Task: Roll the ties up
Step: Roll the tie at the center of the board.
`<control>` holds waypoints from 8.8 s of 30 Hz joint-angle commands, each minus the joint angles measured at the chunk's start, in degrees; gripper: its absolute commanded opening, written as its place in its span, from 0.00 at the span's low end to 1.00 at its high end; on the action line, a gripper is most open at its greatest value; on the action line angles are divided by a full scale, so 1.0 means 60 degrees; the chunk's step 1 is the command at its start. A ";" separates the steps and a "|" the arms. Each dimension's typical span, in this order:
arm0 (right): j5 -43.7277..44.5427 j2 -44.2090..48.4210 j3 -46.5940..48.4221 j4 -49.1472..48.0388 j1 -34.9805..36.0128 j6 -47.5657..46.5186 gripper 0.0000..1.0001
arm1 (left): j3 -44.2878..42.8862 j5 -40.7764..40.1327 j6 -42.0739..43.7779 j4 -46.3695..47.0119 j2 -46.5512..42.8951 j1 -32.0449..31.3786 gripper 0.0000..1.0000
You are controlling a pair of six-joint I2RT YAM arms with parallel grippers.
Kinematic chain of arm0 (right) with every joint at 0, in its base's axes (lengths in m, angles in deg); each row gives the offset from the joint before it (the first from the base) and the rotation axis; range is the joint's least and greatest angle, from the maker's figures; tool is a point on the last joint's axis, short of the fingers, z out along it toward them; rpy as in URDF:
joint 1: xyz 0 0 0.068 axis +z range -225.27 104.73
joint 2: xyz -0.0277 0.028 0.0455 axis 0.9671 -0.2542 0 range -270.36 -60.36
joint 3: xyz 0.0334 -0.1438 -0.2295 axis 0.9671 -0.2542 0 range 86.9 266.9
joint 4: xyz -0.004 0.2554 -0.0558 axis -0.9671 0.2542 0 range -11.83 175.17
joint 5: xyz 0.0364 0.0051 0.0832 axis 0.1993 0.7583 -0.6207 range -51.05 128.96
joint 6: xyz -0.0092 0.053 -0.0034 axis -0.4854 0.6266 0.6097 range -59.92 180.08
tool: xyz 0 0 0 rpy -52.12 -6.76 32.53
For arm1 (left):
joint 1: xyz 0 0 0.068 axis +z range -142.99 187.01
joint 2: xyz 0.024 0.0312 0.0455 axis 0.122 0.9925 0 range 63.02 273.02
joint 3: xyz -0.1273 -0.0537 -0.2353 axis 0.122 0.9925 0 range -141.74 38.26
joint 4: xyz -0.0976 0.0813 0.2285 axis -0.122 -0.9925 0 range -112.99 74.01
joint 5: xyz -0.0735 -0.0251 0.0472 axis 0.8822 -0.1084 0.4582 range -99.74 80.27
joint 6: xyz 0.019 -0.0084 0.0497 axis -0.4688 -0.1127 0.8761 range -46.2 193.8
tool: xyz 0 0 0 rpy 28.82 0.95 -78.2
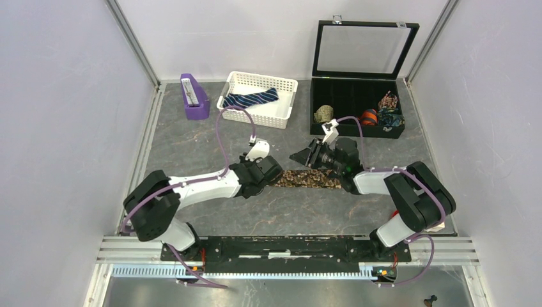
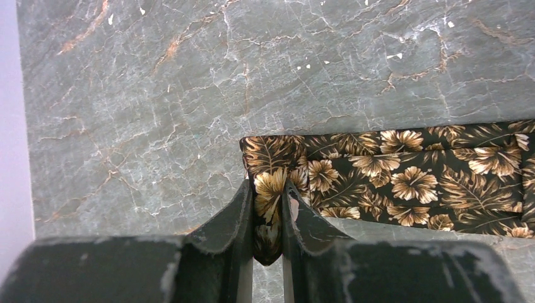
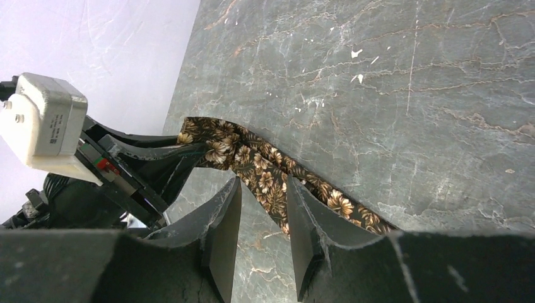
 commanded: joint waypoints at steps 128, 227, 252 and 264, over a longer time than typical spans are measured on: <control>0.1215 -0.3266 0.3506 0.2297 0.3138 -0.0754 0.34 | 0.4763 0.8497 -0.1115 0.5871 -0.4084 0.5064 0.84; 0.1364 -0.2247 0.3616 0.2719 0.3232 -0.1228 0.41 | 0.5511 0.8882 -0.1308 0.7320 -0.3812 0.5357 0.10; 0.1212 -0.3989 0.4619 0.2299 0.3750 -0.0952 0.24 | 0.3980 0.6525 -0.0498 0.4681 -0.4371 0.3624 0.09; 0.0983 -0.4475 0.5066 0.1876 0.3988 -0.0629 0.21 | 0.2876 0.5152 0.0091 0.3146 -0.3963 0.2813 0.09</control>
